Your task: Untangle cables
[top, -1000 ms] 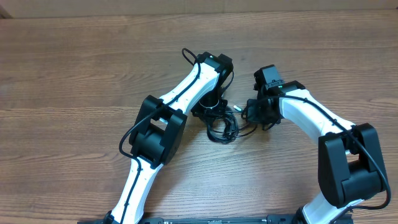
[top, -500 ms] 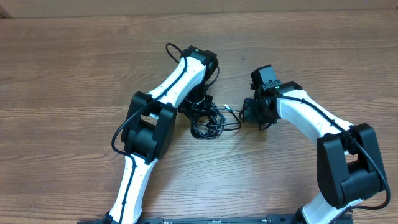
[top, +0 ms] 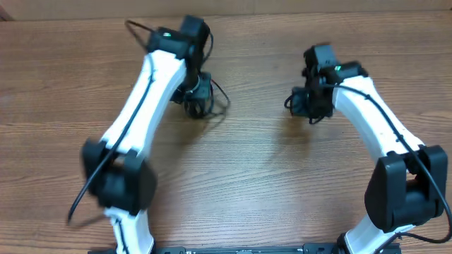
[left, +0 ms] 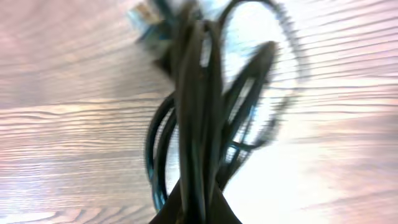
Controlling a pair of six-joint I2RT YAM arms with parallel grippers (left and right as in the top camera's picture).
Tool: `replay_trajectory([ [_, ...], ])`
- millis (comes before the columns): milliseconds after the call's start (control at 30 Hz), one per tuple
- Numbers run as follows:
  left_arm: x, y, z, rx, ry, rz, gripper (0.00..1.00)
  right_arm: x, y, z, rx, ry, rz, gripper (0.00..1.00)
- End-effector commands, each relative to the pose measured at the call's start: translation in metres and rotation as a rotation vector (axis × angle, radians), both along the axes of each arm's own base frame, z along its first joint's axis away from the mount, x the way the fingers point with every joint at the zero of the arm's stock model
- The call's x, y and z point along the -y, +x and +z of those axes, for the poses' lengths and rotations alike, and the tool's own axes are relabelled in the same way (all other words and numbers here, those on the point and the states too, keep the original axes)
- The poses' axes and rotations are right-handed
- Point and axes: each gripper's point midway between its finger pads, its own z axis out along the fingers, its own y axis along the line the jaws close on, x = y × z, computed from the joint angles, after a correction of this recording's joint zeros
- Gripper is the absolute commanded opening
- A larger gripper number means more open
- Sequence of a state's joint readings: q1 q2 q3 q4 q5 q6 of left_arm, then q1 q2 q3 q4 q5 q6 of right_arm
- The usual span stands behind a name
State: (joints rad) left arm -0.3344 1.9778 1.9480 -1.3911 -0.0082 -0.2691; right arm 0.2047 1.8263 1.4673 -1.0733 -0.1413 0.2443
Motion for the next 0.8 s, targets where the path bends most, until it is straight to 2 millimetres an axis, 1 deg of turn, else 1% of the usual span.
replay_trajectory([
  [0, 0.007, -0.009, 0.040, 0.091, -0.054, -0.054, 0.04, -0.059, 0.001, 0.048, 0.073, 0.334, 0.259, 0.25],
  [33, 0.008, -0.012, 0.043, 0.089, -0.064, -0.080, 0.04, -0.069, 0.002, 0.058, 0.089, 0.400, 0.283, 0.33],
  [67, 0.012, -0.014, 0.043, 0.082, -0.080, -0.107, 0.04, -0.075, 0.003, 0.063, 0.100, 0.441, 0.295, 0.36],
  [100, 0.020, -0.018, 0.043, 0.064, -0.123, -0.158, 0.04, -0.081, 0.004, 0.068, 0.111, 0.480, 0.307, 0.40],
  [200, 0.047, -0.032, 0.040, 0.002, -0.267, -0.302, 0.05, -0.085, 0.005, 0.072, 0.124, 0.509, 0.317, 0.41],
  [233, 0.052, -0.034, 0.038, -0.016, -0.298, -0.325, 0.06, -0.085, 0.005, 0.072, 0.122, 0.509, 0.316, 0.42],
  [267, 0.055, -0.036, 0.037, -0.028, -0.311, -0.329, 0.09, -0.085, 0.004, 0.072, 0.120, 0.508, 0.316, 0.42],
  [300, 0.055, -0.035, 0.032, -0.041, -0.310, -0.326, 0.15, -0.085, 0.004, 0.072, 0.117, 0.508, 0.315, 0.44],
  [400, 0.056, -0.034, 0.020, -0.079, -0.306, -0.315, 0.52, -0.084, 0.001, 0.071, 0.102, 0.507, 0.311, 0.48],
  [433, 0.056, -0.033, 0.017, -0.088, -0.305, -0.303, 0.58, -0.084, 0.000, 0.070, 0.099, 0.507, 0.311, 0.48],
  [467, 0.056, -0.032, 0.014, -0.097, -0.301, -0.293, 0.61, -0.084, 0.000, 0.070, 0.096, 0.507, 0.310, 0.49],
  [533, 0.055, -0.031, 0.008, -0.112, -0.289, -0.269, 0.64, -0.084, -0.001, 0.070, 0.094, 0.507, 0.309, 0.49],
  [600, 0.053, -0.029, 0.002, -0.128, -0.276, -0.246, 0.65, -0.084, -0.001, 0.070, 0.092, 0.507, 0.309, 0.49],
  [733, 0.050, -0.029, -0.014, -0.173, -0.234, -0.191, 0.62, -0.084, -0.002, 0.070, 0.082, 0.508, 0.301, 0.49],
  [767, 0.049, -0.030, -0.018, -0.186, -0.221, -0.187, 0.60, -0.084, -0.003, 0.070, 0.080, 0.508, 0.301, 0.49],
])
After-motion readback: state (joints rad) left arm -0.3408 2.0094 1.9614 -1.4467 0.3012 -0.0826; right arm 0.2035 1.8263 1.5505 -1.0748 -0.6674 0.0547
